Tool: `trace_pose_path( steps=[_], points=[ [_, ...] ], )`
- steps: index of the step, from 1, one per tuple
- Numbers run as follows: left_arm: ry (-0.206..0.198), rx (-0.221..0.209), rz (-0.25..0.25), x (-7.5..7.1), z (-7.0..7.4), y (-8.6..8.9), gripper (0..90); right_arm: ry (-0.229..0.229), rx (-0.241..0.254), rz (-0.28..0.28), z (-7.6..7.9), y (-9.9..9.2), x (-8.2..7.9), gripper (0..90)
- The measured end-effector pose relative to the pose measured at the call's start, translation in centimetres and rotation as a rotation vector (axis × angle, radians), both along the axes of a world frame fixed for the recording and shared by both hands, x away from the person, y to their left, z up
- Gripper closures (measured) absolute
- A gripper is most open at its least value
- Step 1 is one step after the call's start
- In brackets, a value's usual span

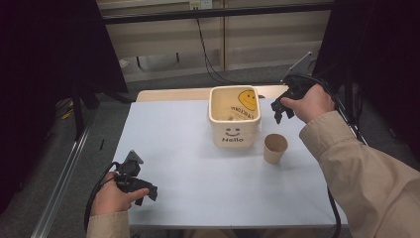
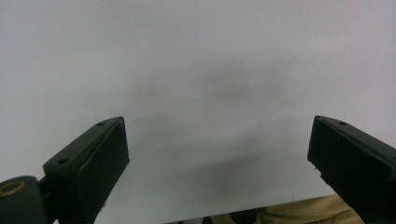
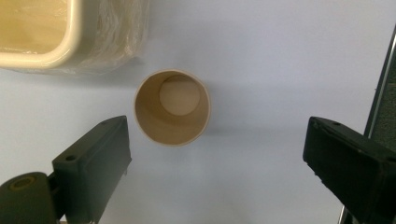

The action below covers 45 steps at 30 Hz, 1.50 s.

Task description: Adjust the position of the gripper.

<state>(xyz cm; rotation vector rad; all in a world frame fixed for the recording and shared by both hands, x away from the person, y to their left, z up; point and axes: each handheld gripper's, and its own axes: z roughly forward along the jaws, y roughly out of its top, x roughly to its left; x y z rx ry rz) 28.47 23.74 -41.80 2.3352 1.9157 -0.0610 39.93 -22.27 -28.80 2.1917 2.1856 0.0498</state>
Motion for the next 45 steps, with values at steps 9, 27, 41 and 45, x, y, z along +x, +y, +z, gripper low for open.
trace_pose_path(
  steps=[9, 27, 41, 45],
  points=[
    [0.002, -0.001, -0.004, 0.0, 0.0, -0.3, 5.2, 0.004, 0.019, 0.0, 0.2, 0.8, 0.1, 6.9],
    [-0.012, 0.001, 0.001, -0.2, 0.2, -0.1, 5.2, 0.015, 0.02, 0.006, 0.5, 2.8, 0.2, 6.5],
    [-0.009, 0.0, 0.001, -0.2, 0.1, -0.2, 5.2, 0.023, 0.004, 0.015, -0.6, 3.6, 0.2, 6.1],
    [-0.017, 0.003, 0.006, -0.1, -0.1, -0.3, 5.2, 0.025, 0.003, 0.013, -1.0, 3.6, 0.3, 5.7]
  ],
)
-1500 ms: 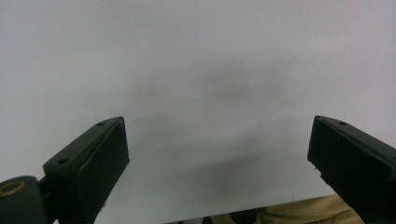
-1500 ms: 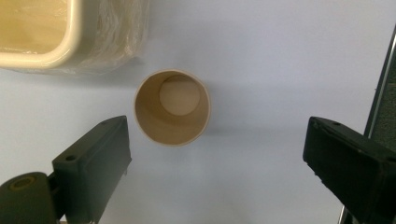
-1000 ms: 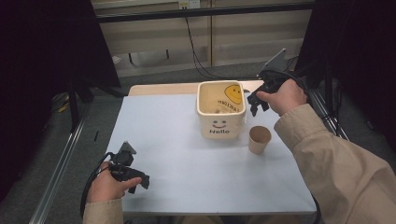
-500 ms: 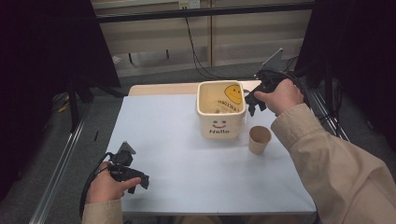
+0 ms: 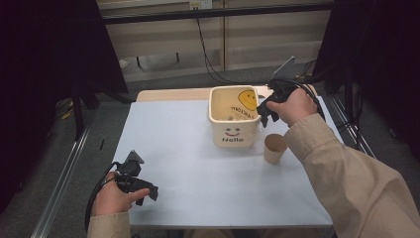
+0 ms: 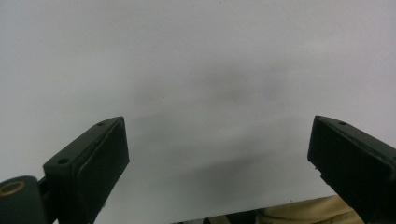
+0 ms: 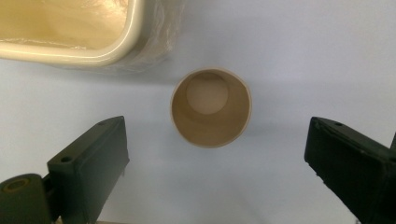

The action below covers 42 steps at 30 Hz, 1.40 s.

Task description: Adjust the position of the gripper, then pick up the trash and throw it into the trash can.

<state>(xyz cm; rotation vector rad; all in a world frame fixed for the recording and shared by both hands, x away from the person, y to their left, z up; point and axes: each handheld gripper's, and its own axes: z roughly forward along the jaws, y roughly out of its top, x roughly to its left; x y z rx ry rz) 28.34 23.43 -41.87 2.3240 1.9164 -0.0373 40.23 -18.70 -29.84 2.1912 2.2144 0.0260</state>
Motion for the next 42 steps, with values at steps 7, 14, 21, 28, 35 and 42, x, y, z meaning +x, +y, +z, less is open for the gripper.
trace_pose_path(
  steps=[7, 14, 21, 28, 35, 42],
  points=[
    [-0.01, 0.009, -0.025, 0.2, 0.2, -0.3, 5.2, 0.014, 0.0, 0.013, -1.8, -0.2, 0.2, 5.7],
    [-0.004, 0.004, -0.026, -0.2, 0.3, -0.5, 5.1, 0.034, -0.005, -0.002, -3.2, -0.4, -0.1, 5.3],
    [-0.019, -0.002, -0.019, -0.2, 0.6, -0.3, 5.0, 0.031, 0.007, -0.003, -3.9, -0.6, -0.6, 5.6],
    [-0.016, -0.01, -0.024, 0.0, 0.5, -0.4, 5.0, 0.034, 0.016, -0.013, -4.9, -0.8, -0.7, 6.7],
    [-0.021, -0.004, -0.023, 0.1, 0.4, -0.2, 5.0, 0.025, 0.019, -0.013, -5.6, -0.6, -0.6, 6.7],
    [-0.025, -0.012, -0.014, 0.0, 0.5, 0.1, 5.0, 0.039, 0.01, -0.007, -6.4, -0.4, -0.7, 6.8]
  ],
)
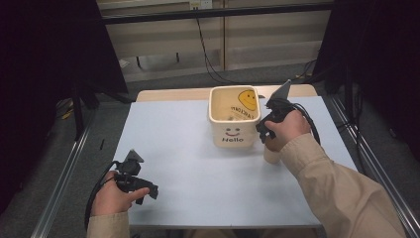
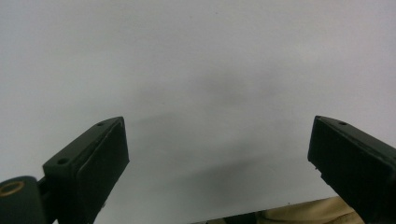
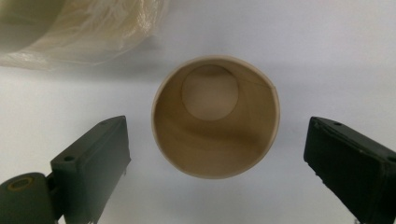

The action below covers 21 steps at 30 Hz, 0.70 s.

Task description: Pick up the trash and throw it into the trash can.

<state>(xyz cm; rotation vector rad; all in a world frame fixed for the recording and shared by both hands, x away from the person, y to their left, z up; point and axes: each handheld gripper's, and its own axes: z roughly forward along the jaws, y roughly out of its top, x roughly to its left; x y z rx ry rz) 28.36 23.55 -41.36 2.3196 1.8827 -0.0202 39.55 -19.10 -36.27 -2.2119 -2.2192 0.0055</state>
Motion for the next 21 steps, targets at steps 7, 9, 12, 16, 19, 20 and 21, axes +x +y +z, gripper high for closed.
trace_pose_path(
  steps=[7, 9, 12, 16, 19, 20, 21],
  points=[
    [0.007, -0.002, 0.0, 0.0, 0.2, 0.0, 5.0, 0.009, -0.008, 0.0, -0.6, -0.1, -0.2, 6.8],
    [0.001, -0.002, 0.002, -0.1, 0.1, -0.1, 5.0, 0.004, -0.009, -0.002, -0.8, -0.2, -0.2, 6.9],
    [0.005, 0.0, 0.001, 0.0, 0.2, -0.1, 5.0, 0.009, -0.016, 0.003, -1.1, -0.1, -0.1, 6.9],
    [0.006, -0.002, 0.001, 0.0, 0.2, -0.1, 5.0, 0.011, -0.02, 0.007, -1.5, 0.2, -0.1, 7.2],
    [0.002, -0.002, -0.001, 0.0, 0.2, -0.1, 5.0, 0.017, -0.025, 0.016, -1.8, 0.3, -0.1, 8.2],
    [0.001, -0.002, 0.0, 0.0, 0.2, -0.1, 5.0, 0.019, -0.02, 0.013, -1.9, 0.3, -0.1, 8.4],
    [-0.005, 0.002, 0.0, 0.0, 0.1, -0.1, 5.0, 0.019, -0.02, 0.014, -2.0, 0.3, -0.1, 8.6]
  ],
)
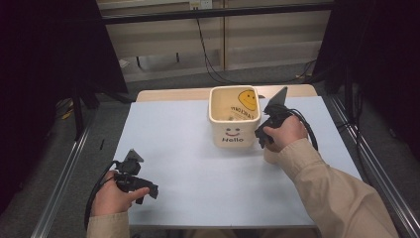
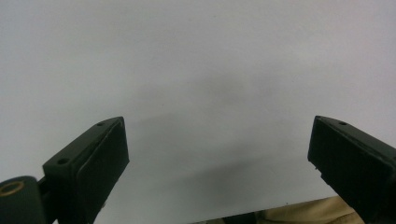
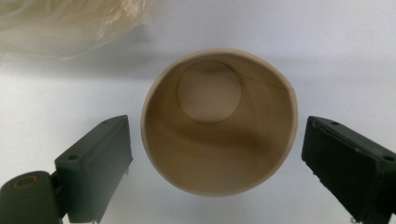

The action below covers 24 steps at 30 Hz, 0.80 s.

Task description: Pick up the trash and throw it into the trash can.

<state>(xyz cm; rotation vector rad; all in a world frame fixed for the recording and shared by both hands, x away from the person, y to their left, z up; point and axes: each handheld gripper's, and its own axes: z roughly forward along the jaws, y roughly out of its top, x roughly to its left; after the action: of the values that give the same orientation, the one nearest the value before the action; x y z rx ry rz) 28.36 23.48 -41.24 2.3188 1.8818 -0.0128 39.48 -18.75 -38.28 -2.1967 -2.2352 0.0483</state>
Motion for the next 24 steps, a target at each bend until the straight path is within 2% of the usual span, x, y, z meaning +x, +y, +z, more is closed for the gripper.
trace_pose_path(
  steps=[5, 6, 11, 14, 21, 24],
  points=[
    [-0.004, 0.005, -0.008, 0.09, -0.06, 0.09, 5.0, 0.006, -0.011, -0.001, -0.44, -0.06, 0.11, 10.9],
    [0.007, 0.007, -0.012, 0.15, -0.02, 0.12, 5.0, 0.007, -0.012, 0.0, -0.49, -0.08, 0.12, 11.5],
    [0.009, 0.003, 0.001, 0.13, -0.09, 0.01, 5.0, 0.016, -0.02, -0.004, -0.96, -0.04, 0.1, 14.2],
    [0.005, -0.006, 0.001, 0.13, -0.07, 0.05, 5.0, 0.018, -0.015, -0.006, -0.94, -0.08, 0.13, 16.2],
    [-0.011, 0.004, 0.001, 0.12, -0.01, 0.05, 5.0, 0.029, -0.012, -0.01, -0.85, -0.04, 0.17, 19.8],
    [-0.002, -0.006, 0.005, 0.12, 0.03, 0.07, 5.0, 0.033, -0.009, -0.009, -0.82, -0.11, 0.19, 20.2]
  ],
)
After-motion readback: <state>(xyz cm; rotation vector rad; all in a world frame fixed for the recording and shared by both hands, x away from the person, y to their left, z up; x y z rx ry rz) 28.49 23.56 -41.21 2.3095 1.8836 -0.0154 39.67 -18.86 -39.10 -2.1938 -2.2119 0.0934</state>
